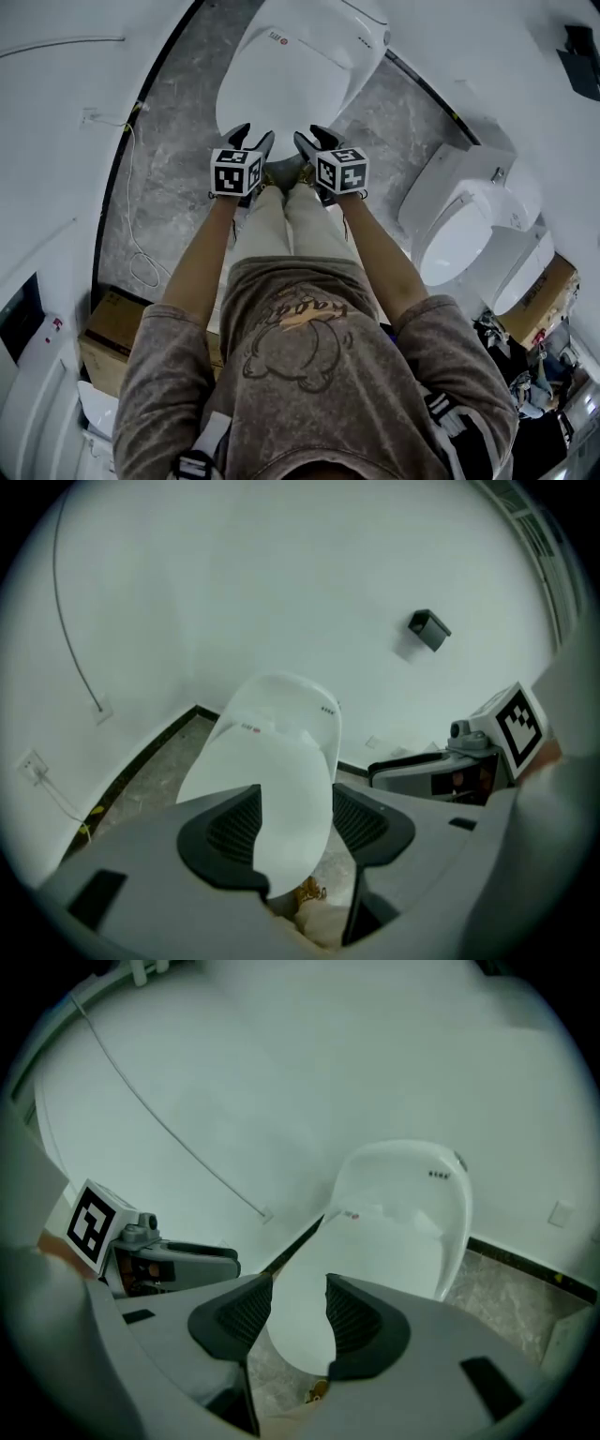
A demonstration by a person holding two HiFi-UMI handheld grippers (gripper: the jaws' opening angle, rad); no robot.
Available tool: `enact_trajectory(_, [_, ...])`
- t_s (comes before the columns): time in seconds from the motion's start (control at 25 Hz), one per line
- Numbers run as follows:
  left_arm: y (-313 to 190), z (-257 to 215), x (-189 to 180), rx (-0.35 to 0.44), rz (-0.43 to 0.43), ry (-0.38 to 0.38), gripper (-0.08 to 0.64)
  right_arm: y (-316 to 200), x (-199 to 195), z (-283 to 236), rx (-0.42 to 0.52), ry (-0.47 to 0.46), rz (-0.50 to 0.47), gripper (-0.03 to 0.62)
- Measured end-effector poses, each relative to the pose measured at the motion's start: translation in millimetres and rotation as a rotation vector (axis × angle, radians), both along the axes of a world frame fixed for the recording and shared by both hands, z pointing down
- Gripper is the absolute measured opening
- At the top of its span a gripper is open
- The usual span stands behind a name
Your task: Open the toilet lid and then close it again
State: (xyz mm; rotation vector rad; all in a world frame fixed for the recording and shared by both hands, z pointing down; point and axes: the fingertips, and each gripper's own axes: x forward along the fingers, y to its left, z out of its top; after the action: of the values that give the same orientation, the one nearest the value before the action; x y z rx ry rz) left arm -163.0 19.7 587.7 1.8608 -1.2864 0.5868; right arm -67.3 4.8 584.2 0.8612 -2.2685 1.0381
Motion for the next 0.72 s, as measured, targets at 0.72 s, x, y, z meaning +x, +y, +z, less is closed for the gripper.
enact_trajectory(0.72, [-28, -320, 40, 0.447, 0.127, 0.113, 0.232, -17, 69, -305, 0.475, -0.144, 0.048, 0.184])
